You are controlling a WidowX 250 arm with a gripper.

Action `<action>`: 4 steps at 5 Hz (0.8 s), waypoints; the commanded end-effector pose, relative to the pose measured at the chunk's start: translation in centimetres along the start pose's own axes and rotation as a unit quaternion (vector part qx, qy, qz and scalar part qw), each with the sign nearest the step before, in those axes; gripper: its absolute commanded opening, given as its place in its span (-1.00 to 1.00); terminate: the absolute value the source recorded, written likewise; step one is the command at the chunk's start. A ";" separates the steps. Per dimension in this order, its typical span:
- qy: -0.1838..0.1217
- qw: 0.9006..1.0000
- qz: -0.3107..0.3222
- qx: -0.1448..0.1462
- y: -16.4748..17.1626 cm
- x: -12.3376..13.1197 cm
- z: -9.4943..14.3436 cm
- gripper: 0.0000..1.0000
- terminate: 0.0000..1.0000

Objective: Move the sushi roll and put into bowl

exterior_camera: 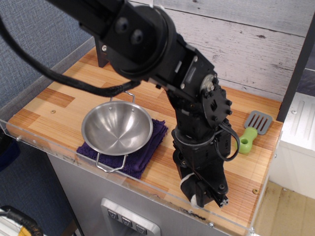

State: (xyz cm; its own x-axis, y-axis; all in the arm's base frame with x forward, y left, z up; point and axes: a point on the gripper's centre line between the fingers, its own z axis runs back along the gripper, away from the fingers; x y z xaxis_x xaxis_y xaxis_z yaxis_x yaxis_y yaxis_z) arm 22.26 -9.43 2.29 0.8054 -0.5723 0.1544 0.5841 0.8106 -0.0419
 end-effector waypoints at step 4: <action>-0.085 0.994 0.070 0.026 3.5 -1.1 9.8 -1.00 -1.00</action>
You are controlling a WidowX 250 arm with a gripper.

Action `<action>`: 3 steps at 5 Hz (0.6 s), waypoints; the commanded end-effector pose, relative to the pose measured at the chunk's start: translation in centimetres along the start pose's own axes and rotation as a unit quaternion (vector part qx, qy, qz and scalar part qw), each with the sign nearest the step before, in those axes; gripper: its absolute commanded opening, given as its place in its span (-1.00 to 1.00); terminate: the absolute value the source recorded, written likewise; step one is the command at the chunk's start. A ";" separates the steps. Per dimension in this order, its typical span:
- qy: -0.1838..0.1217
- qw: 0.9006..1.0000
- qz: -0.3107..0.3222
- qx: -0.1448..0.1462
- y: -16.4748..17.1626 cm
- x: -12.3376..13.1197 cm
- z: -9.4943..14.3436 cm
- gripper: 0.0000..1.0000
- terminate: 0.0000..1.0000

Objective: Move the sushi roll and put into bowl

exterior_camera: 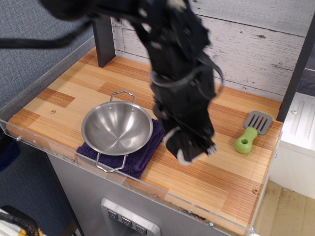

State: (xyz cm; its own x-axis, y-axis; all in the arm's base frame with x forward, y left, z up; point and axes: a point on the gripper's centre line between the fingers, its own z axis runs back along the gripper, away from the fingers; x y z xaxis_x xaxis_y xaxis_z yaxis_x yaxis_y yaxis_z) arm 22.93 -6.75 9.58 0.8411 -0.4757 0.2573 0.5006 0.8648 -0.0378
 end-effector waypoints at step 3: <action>-0.032 0.993 0.104 0.047 7.2 -3.7 3.8 -1.00 -1.00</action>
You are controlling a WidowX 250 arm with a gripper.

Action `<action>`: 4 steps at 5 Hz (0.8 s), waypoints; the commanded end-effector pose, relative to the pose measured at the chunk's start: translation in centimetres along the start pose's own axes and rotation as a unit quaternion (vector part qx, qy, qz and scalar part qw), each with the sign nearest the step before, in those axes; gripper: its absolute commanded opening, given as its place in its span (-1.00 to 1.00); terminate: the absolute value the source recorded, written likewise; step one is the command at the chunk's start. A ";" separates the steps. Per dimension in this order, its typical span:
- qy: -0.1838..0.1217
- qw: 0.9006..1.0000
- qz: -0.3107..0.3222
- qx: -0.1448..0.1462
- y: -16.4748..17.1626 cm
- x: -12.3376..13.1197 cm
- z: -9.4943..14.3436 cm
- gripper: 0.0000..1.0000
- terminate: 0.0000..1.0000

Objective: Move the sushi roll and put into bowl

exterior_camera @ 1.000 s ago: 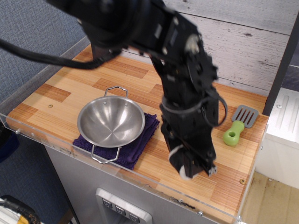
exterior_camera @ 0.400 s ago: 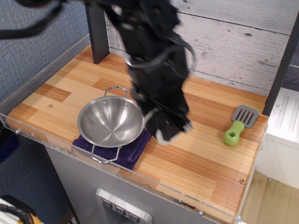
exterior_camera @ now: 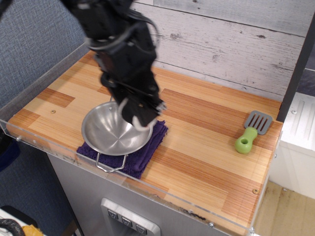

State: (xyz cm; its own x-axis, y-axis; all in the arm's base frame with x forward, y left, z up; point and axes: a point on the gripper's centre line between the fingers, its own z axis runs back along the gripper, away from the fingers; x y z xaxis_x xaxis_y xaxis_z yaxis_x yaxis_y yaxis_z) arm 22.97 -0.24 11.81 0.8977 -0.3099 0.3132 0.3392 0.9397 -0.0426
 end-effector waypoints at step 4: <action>0.015 0.996 0.062 0.066 6.0 -2.0 -1.9 -1.00 -1.00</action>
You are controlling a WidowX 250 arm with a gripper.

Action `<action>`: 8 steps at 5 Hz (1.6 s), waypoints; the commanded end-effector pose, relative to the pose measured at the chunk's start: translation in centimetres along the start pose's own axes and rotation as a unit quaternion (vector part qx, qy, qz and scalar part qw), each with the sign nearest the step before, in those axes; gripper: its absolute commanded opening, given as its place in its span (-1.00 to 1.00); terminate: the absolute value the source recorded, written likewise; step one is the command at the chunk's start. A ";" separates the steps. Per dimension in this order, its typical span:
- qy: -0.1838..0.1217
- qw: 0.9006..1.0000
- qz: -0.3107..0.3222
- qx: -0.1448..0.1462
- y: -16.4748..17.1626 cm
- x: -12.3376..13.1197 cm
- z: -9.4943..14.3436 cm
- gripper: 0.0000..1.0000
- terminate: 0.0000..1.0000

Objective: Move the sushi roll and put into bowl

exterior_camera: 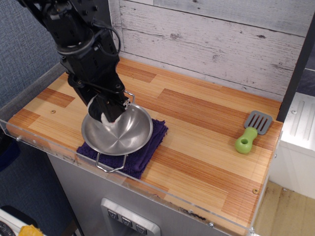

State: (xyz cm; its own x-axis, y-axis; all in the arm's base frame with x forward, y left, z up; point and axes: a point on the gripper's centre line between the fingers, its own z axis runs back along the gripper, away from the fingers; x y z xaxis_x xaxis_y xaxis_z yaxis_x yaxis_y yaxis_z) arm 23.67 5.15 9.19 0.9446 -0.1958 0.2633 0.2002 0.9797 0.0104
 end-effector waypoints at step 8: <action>0.024 0.992 0.084 0.088 -1.9 0.5 -3.9 1.00 -1.00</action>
State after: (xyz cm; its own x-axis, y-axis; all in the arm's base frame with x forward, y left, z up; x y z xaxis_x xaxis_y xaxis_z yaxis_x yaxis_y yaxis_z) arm 25.20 3.20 4.60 0.9811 -0.0152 0.1928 -0.0101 0.9915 0.1294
